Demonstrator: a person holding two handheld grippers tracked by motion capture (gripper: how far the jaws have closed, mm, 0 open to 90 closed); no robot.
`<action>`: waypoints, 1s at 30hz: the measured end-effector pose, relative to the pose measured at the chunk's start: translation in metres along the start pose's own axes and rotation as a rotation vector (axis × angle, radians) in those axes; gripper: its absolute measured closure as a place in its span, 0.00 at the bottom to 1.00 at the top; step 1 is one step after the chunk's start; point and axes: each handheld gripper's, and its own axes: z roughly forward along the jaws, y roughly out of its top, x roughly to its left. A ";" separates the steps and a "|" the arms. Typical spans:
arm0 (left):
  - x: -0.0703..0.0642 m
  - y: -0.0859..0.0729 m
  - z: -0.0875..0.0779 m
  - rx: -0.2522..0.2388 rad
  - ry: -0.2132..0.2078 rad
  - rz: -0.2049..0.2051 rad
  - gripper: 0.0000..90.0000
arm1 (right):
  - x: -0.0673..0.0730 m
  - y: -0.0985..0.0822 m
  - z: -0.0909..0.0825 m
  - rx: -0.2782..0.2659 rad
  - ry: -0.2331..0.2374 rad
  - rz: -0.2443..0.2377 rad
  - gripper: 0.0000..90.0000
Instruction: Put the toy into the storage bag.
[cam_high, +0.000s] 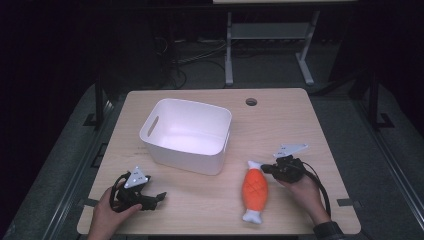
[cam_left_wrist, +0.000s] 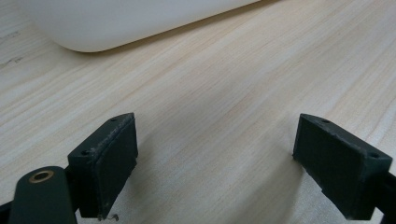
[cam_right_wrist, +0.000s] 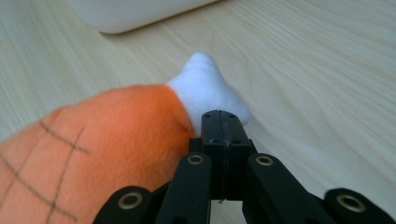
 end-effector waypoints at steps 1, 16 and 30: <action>0.000 0.000 0.000 0.000 0.000 0.000 0.14 | 0.000 0.002 0.002 -0.002 0.003 0.000 1.00; 0.000 0.000 0.000 0.000 0.000 0.000 0.14 | 0.005 0.027 0.026 -0.001 0.030 -0.041 1.00; 0.000 0.000 0.000 0.000 0.000 0.000 0.14 | 0.022 0.048 0.046 -0.004 0.083 -0.088 1.00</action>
